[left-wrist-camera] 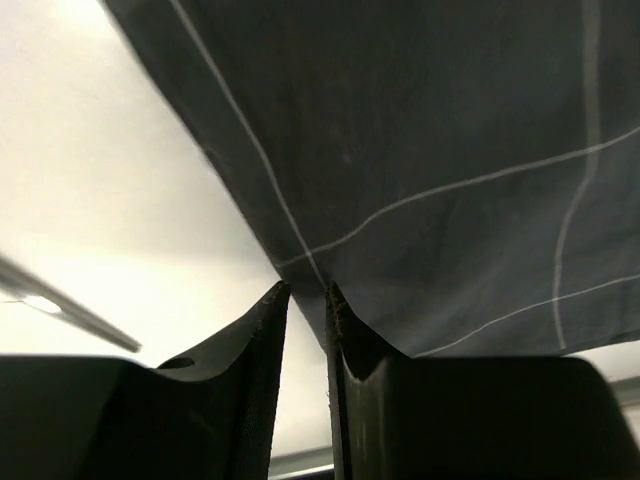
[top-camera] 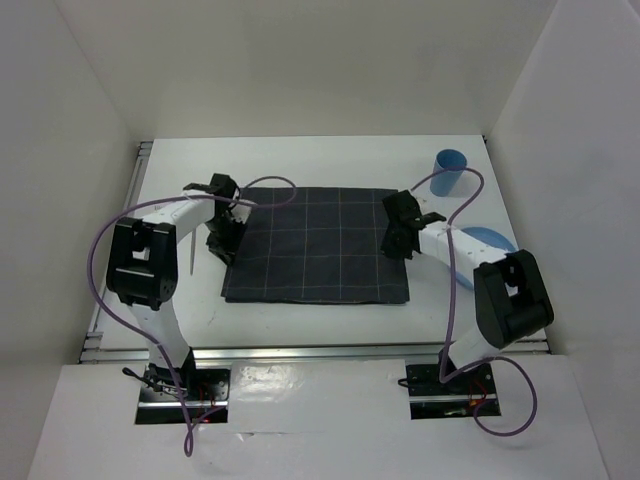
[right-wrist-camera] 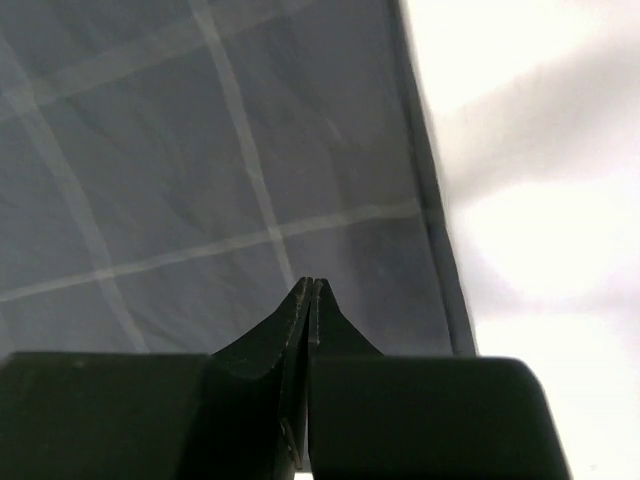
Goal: Set the dinner table for one person
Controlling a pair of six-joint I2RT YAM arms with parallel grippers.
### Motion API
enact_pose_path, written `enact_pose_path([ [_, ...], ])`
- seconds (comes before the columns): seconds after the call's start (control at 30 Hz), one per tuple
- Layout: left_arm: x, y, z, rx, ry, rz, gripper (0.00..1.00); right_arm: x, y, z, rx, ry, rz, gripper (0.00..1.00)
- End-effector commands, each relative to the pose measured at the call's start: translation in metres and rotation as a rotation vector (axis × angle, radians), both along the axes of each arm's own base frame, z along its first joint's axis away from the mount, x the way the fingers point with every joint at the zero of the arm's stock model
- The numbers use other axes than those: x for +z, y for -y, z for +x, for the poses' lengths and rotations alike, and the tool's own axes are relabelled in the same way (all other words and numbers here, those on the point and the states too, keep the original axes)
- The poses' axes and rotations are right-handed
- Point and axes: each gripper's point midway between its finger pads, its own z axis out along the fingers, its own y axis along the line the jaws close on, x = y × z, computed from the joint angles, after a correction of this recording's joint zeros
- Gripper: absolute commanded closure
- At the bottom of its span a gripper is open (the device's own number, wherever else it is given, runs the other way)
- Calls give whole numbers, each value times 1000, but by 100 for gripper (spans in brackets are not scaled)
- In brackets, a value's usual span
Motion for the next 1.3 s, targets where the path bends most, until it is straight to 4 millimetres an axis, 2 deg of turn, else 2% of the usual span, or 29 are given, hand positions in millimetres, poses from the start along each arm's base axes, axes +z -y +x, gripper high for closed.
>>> enact_pose_path([
  [0.0,-14,2,-14,-27,-67,-21,71,-37,9,-40,-59,-184,31,100],
  [0.13,-33,-2,-22,-25,-116,4,71,-59,27,-56,-120,-252,42,100],
  [0.17,-33,-5,-21,-34,-114,15,71,-59,31,-54,-146,-249,39,100],
  [0.23,-43,-9,-25,-33,-126,40,72,-67,46,-64,-199,-283,28,100],
  [0.3,-48,-12,-31,-32,-146,54,72,-62,55,-58,-230,-231,48,100],
  [0.43,-38,-1,-34,-37,-131,-16,72,-60,54,-56,-204,-206,67,100],
  [0.57,-21,2,-25,-48,-67,-33,70,-47,49,-40,-151,-166,79,100],
  [0.63,-9,0,-24,-47,-44,-24,66,-43,51,-37,-149,-163,61,89],
  [0.7,2,1,-21,-48,-13,-27,60,-26,53,-28,-155,-117,56,74],
  [0.73,12,-1,-18,-47,7,-21,54,-15,54,-26,-158,-90,54,54],
  [0.77,16,0,-18,-60,5,-28,46,-7,54,-24,-158,-73,59,48],
  [0.8,29,2,-10,-60,35,-31,43,7,54,-15,-161,-34,59,44],
  [0.87,41,3,-11,-62,21,-40,43,29,53,-9,-160,14,72,40],
  [0.9,53,7,-2,-64,49,-56,43,47,53,2,-164,65,75,35],
  [1.0,66,6,5,-47,72,-69,43,72,61,9,-169,109,37,31],
  [1.03,75,3,12,-36,104,-72,43,87,71,16,-212,140,13,25],
  [1.07,75,-1,13,-25,105,-63,43,88,78,9,-271,105,18,21],
  [1.1,78,-1,15,-14,113,-65,43,90,96,9,-348,98,27,19],
  [1.13,78,-1,18,-15,124,-67,43,84,104,1,-396,87,46,18],
  [1.17,78,-2,18,-6,123,-76,43,90,113,-6,-452,121,72,18],
  [1.2,78,0,18,1,120,-88,43,86,119,-10,-553,145,124,16],
  [1.23,76,2,17,-1,119,-99,43,63,131,-29,-637,109,135,16],
  [1.27,77,6,17,-7,116,-124,43,66,136,-39,-702,142,162,15],
])
